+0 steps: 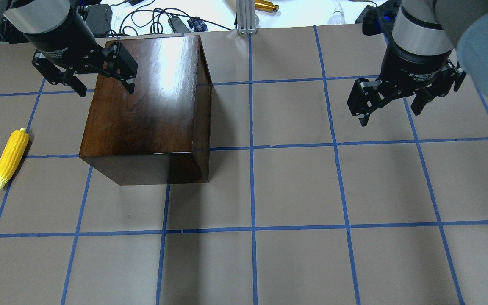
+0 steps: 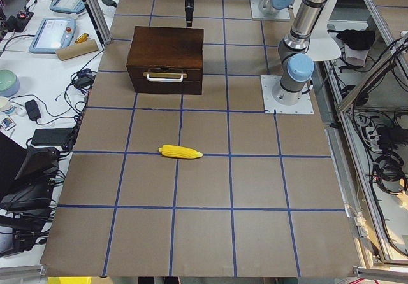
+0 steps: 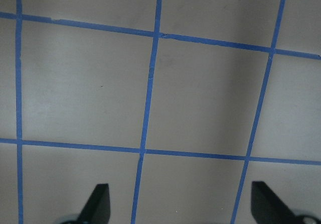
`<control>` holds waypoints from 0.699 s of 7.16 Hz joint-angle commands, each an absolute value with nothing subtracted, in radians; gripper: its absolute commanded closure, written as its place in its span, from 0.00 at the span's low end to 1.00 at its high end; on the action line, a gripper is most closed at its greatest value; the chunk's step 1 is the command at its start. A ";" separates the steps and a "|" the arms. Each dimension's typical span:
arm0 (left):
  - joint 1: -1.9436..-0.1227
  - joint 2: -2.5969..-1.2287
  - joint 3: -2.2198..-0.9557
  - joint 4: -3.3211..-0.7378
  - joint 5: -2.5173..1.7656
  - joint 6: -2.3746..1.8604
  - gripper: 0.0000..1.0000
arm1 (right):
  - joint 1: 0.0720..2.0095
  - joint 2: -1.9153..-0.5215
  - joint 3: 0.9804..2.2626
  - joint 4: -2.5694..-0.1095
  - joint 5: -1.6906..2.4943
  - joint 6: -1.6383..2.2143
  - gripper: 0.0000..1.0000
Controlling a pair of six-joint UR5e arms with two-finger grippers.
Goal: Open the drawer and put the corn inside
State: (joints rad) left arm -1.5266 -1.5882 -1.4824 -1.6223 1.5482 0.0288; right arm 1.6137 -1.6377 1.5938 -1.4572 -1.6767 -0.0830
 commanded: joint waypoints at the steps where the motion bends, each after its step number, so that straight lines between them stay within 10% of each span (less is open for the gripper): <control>1: -1.443 -1.586 -1.477 -1.631 1.561 0.069 0.00 | 1.614 -1.637 1.594 -1.457 -1.677 -0.083 0.00; 5: -1.136 -1.617 -1.466 -1.628 1.549 0.275 0.00 | 1.614 -1.637 1.594 -1.457 -1.677 -0.084 0.00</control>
